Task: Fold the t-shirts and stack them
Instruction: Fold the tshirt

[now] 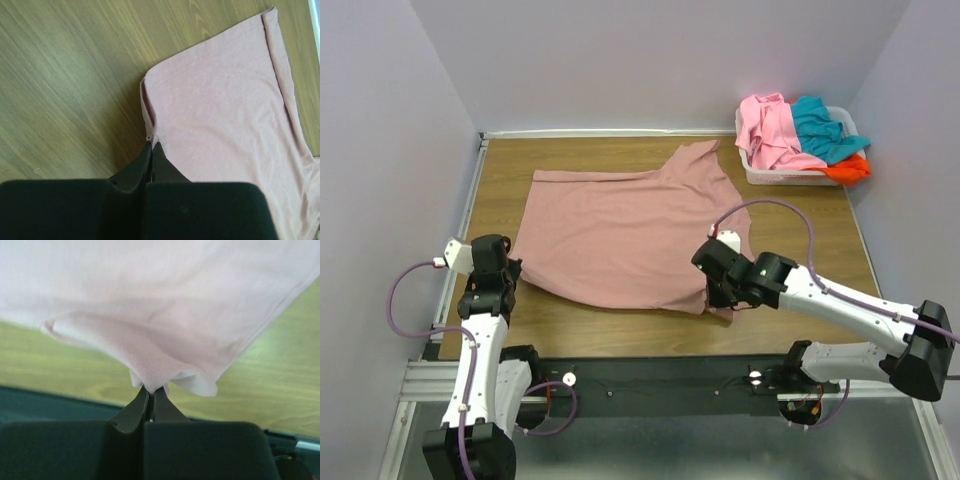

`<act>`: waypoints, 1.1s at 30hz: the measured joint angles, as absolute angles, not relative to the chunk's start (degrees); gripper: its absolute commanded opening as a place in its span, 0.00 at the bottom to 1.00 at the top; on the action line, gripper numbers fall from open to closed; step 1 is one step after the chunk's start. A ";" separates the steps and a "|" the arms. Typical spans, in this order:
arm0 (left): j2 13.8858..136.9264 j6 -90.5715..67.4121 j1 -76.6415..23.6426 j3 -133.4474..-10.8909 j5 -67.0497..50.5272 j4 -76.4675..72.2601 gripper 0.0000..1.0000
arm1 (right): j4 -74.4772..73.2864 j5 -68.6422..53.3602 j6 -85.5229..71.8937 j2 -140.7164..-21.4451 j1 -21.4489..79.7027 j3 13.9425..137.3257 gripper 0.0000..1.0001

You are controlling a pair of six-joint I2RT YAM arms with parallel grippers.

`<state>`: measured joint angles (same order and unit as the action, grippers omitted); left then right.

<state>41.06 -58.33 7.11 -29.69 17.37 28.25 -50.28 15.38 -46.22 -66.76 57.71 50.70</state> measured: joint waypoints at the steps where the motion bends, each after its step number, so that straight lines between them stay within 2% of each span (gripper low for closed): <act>1: 41.32 -58.33 7.14 -29.69 17.37 27.92 0.00 | -50.46 16.23 -45.32 -67.35 56.38 51.83 0.00; 11: 48.16 -58.08 7.14 -31.86 17.37 24.32 0.00 | -48.49 20.95 -36.84 -75.40 47.22 60.82 0.01; 33: 69.04 -57.58 7.14 -40.16 17.34 15.92 0.00 | -39.51 18.87 -24.47 -91.09 34.85 69.17 0.00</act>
<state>69.04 -57.58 7.14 -40.16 17.34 15.92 -39.51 18.87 -24.47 -91.09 34.85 69.17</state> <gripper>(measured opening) 0.008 0.012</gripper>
